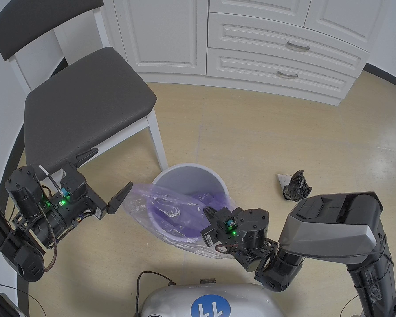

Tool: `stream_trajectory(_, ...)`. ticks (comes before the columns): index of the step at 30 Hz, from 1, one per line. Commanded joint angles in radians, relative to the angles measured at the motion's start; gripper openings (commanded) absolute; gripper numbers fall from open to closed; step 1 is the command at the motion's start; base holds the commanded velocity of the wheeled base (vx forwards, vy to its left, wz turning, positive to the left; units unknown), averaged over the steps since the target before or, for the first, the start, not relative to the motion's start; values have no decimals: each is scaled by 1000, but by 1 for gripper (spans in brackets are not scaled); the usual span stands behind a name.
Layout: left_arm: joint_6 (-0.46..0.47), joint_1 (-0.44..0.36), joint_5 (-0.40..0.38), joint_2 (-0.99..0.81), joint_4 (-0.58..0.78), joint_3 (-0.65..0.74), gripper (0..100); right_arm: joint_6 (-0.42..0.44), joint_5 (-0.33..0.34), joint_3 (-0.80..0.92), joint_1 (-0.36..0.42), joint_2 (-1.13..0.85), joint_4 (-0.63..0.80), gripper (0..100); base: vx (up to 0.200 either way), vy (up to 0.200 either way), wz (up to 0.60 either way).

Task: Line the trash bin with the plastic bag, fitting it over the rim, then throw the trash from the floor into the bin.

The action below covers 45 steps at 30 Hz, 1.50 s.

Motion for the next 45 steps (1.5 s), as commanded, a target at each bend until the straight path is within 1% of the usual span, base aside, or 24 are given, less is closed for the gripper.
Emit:
stream_trajectory(1, 0, 1, 0, -1, -1, 0, 100, 32, -9, -91, -12, 1, -14, 0, 0, 0, 0)
stream_trajectory(5, 2, 0, 0, -1, -1, 2, 100, 83, -38, -240, -29, 24, -20, 0, 0, 0, 0)
stream_trajectory(7, 2, -2, 1, -2, -1, 2, 100, 89, -67, -316, -41, 47, -20, 0, 0, 0, 0)
stream_trajectory(8, 2, -2, 0, -2, -1, 2, 100, 89, -70, -324, -43, 49, -19, 0, 0, 0, 0)
stream_trajectory(9, 2, -2, 1, -7, -1, 3, 100, 91, -104, -431, -64, 87, -16, 0, 0, 0, 0)
stream_trajectory(11, 2, -2, 0, -8, -1, 3, 100, 91, -127, -569, -87, 139, -8, 0, 0, 0, 0)
stream_trajectory(13, 2, -2, 1, -8, -1, 2, 100, 92, -135, -680, -105, 185, -2, 0, 0, 0, 0)
stream_trajectory(15, 2, -2, 1, -8, -1, 2, 100, 97, -144, -904, -132, 285, 17, 0, 0, 0, 0)
stream_trajectory(18, 2, -2, 1, -8, -1, 2, 100, 98, -175, -1094, -148, 366, 66, 0, 0, 0, 0)
stream_trajectory(19, 2, -2, 1, -8, -1, 3, 100, 100, -187, -1120, -155, 399, 96, 0, 0, 0, 0)
stream_trajectory(24, 2, 0, 1, -8, -1, 2, 100, 167, -189, -1120, -158, 414, 135, 0, 0, 0, 0)
stream_trajectory(34, 2, 0, 1, -8, -1, 3, 100, 200, -189, -1120, -139, 402, 127, 0, 0, 0, 0)
stream_trajectory(35, 5, -2, 1, -8, -1, 3, 100, 215, -190, -1120, -125, 395, 121, 0, 0, 0, 0)
stream_trajectory(42, 6, 0, 1, -5, -1, 3, 100, 227, -196, -1120, -102, 363, 96, 0, 0, 0, 0)
stream_trajectory(43, 6, -2, 1, -5, -1, 3, 100, 230, -199, -1120, -98, 342, 95, 100, 0, 0, 0)
stream_trajectory(45, 6, 0, 1, -5, -1, 3, 100, 240, -201, -1105, -95, 320, 84, 100, 0, 0, 0)
